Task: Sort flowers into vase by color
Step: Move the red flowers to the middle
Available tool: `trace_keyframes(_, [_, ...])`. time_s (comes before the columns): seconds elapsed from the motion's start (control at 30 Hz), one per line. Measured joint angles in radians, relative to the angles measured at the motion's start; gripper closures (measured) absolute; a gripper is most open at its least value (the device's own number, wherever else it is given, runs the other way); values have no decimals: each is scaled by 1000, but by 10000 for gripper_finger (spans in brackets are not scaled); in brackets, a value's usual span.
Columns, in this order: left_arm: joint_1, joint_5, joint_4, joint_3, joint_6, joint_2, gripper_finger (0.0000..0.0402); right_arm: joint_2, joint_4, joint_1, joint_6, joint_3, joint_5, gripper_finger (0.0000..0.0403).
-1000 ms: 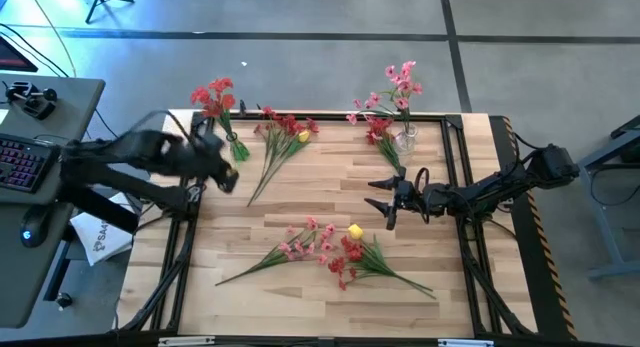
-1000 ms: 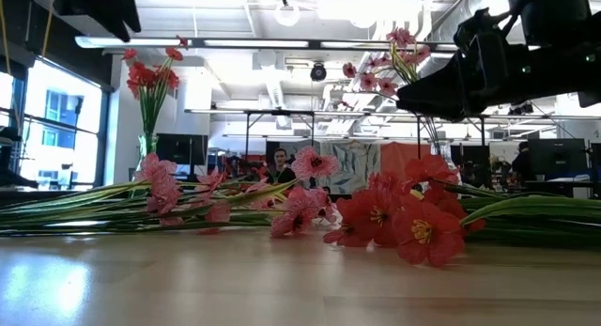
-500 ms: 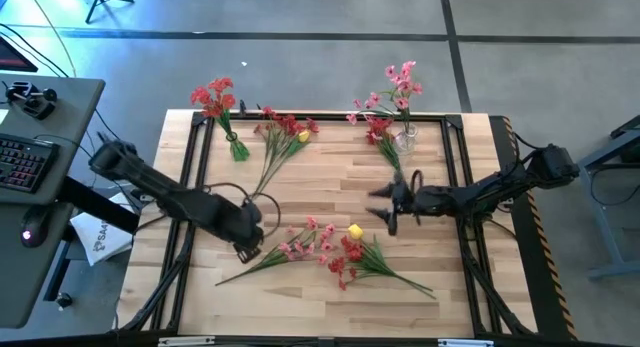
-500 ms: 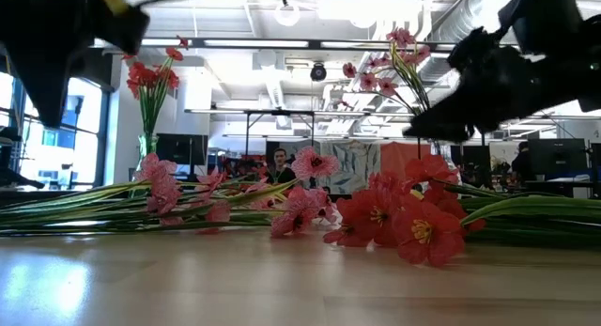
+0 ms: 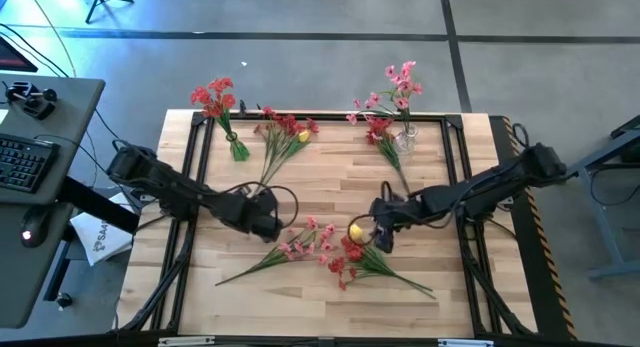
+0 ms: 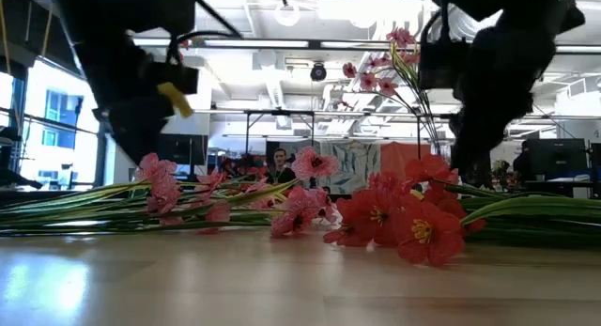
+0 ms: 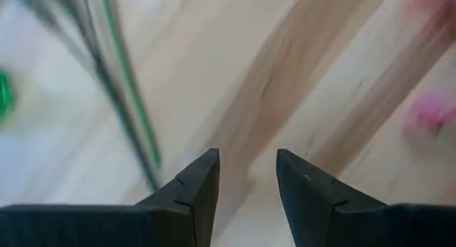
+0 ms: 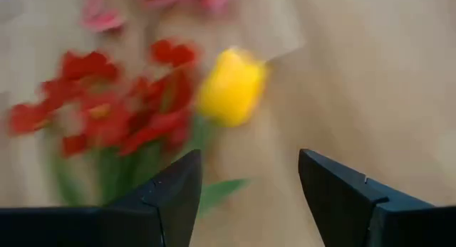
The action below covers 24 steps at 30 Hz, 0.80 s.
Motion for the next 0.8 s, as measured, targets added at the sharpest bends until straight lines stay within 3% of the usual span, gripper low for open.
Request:
trace_keyframes(0.07, [0, -46, 86, 0, 58, 11, 273, 36, -99, 19, 52, 31, -91, 178])
trace_keyframes(0.2, [0, -58, 217, 1, 193, 32, 273, 66, -325, 94, 234, 79, -171, 191])
trace_keyframes(0.3, [-1, -58, 259, 1, 267, 53, 273, 65, -386, 144, 399, 81, -271, 206])
trace_keyframes(0.43, [-1, -60, 271, 1, 289, 86, 273, 75, -323, 213, 525, 58, -342, 224])
trace_keyframes(0.6, [0, -74, 277, 1, 290, 135, 273, 103, -227, 261, 601, 44, -329, 235])
trace_keyframes(0.8, [0, -72, 287, 0, 290, 173, 273, 192, -70, 255, 524, 43, -335, 236])
